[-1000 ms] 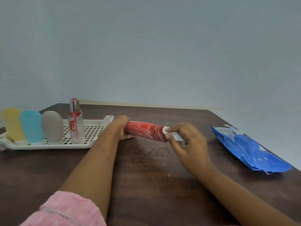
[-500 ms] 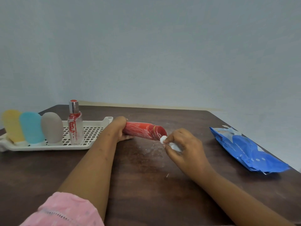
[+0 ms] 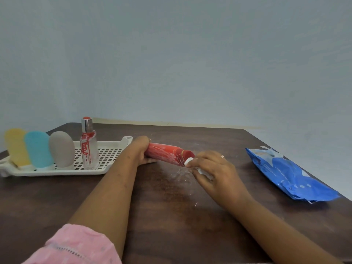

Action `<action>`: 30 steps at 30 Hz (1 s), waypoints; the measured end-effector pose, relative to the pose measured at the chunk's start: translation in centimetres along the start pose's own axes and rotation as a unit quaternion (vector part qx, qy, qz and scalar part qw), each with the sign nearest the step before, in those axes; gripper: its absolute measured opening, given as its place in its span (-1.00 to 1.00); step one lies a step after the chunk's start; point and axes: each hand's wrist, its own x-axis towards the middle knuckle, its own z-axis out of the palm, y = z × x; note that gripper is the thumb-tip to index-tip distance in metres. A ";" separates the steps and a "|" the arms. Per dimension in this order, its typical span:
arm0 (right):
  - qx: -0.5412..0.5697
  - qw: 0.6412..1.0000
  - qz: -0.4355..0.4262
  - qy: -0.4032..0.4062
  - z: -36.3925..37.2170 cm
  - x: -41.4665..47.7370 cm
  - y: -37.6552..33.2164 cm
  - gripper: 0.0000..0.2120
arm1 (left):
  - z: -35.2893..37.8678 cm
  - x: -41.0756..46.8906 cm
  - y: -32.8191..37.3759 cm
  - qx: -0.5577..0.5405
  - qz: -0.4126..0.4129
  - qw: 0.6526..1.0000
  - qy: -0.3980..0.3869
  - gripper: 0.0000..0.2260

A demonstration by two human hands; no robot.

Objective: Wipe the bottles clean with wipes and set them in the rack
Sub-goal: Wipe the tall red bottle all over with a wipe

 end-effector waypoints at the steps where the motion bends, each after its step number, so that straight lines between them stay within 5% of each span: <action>1: 0.000 1.000 0.006 -0.015 -0.1 -0.1 0.1 -0.85 | 0.0 0.0 0.0 -0.001 0.000 1.000 0.001 -0.81; 7: -0.015 0.997 0.046 -0.053 -0.6 -0.1 0.5 -0.88 | -0.1 0.1 0.0 -0.007 0.002 1.000 -0.001 -0.81; 15: -0.049 0.997 -0.053 0.033 -0.1 0.2 0.1 -0.84 | 0.2 0.0 0.1 0.005 -0.001 1.000 0.004 -0.82; 23: 0.001 0.999 0.032 0.038 -0.1 0.2 0.8 -0.81 | 0.7 -0.5 -0.1 -0.033 0.018 0.999 0.019 -0.80; 30: 0.096 0.977 0.157 0.108 -0.2 0.1 1.5 -0.81 | 0.4 -1.9 0.0 -0.018 0.037 0.998 -0.045 -0.38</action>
